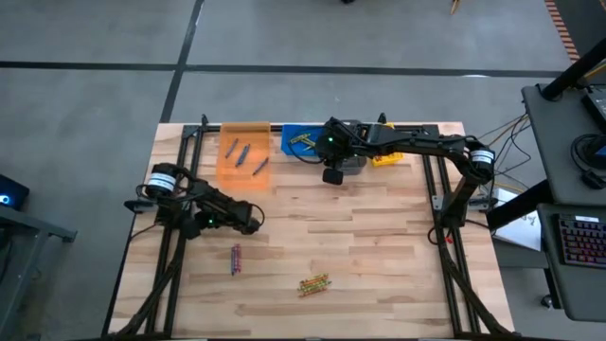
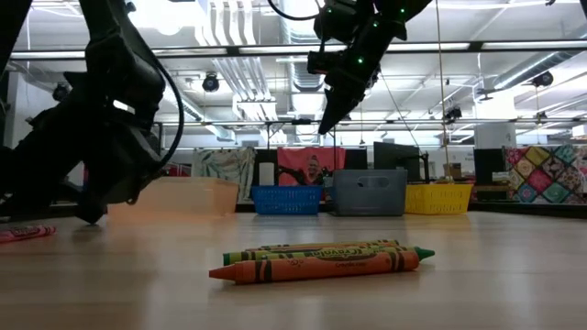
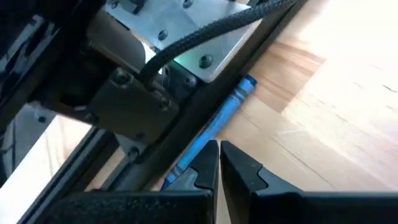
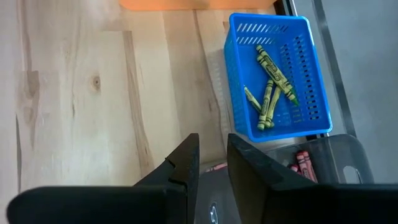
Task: Sort crayons
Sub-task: Put the blue crayon into the orange bin
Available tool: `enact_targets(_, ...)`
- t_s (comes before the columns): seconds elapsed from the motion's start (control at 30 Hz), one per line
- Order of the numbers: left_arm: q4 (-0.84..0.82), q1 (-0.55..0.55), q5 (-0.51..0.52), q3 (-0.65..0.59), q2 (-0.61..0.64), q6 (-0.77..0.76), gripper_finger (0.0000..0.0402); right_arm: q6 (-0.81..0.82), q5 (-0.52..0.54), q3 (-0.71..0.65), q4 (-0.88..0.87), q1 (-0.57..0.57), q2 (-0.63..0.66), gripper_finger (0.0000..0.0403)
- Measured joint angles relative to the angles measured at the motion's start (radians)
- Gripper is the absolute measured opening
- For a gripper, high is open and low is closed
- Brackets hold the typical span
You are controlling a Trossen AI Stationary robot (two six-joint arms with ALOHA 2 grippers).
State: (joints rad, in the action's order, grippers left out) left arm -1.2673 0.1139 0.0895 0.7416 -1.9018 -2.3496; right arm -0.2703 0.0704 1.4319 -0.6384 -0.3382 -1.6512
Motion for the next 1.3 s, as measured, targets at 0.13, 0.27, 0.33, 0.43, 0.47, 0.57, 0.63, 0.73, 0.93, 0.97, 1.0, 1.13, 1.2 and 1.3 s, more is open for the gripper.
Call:
enact_targets(0.13, -0.021, 0.0, -0.002, -0.023, 0.003, 0.021, 0.0, 0.001, 0.0, 0.0, 0.0, 0.0, 0.0, 0.0077)
enact_targets(0.27, -0.031, 0.0, -0.013, -0.038, 0.003, 0.033, 0.0, 0.006, 0.0, 0.0, -0.003, 0.0, 0.0, 0.0075)
enact_targets(0.33, -0.031, 0.0, -0.013, -0.035, 0.002, 0.034, 0.0, 0.007, 0.0, 0.0, -0.007, 0.0, 0.0, 0.0072)
enact_targets(0.43, -0.026, 0.0, -0.013, -0.036, 0.002, 0.035, 0.0, 0.007, 0.0, 0.0, -0.009, 0.0, 0.0, 0.007)
enact_targets(0.47, -0.023, 0.0, -0.013, -0.036, 0.003, 0.038, 0.0, 0.007, 0.0, 0.0, -0.01, 0.0, 0.0, 0.0071)
enact_targets(0.57, -0.016, 0.0, -0.015, -0.034, 0.004, 0.051, 0.0, 0.007, 0.0, 0.0, -0.01, 0.0, 0.0, 0.0074)
enact_targets(0.63, -0.016, 0.001, -0.016, -0.031, 0.005, 0.058, 0.0, 0.007, 0.0, 0.0, -0.01, 0.0, 0.0, 0.0077)
enact_targets(0.73, -0.015, 0.001, -0.016, -0.025, 0.006, 0.091, 0.0, 0.006, 0.0, 0.0, -0.011, 0.0, 0.0, 0.008)
enact_targets(0.93, -0.017, 0.004, -0.016, 0.0, 0.016, 0.175, 0.0, 0.008, 0.0, 0.0, -0.011, 0.0, 0.0, 0.0073)
enact_targets(0.97, -0.016, 0.004, -0.016, 0.0, 0.019, 0.185, 0.0, 0.008, 0.0, 0.0, -0.012, 0.0, 0.0, 0.0072)
enact_targets(1.0, -0.014, 0.004, -0.012, 0.0, 0.023, 0.195, 0.0, 0.008, 0.0, 0.0, -0.012, 0.0, 0.0, 0.0071)
enact_targets(1.13, -0.002, 0.004, 0.009, -0.018, 0.027, 0.23, 0.0, 0.008, 0.0, 0.0, -0.015, 0.0, 0.0, 0.007)
enact_targets(1.2, 0.001, 0.004, 0.01, -0.022, 0.028, 0.234, 0.0, 0.008, 0.0, 0.0, -0.014, 0.0, 0.0, 0.0072)
enact_targets(1.3, 0.0, 0.002, 0.01, -0.021, 0.028, 0.236, 0.0, 0.008, 0.0, 0.0, -0.015, 0.0, 0.0, 0.0077)
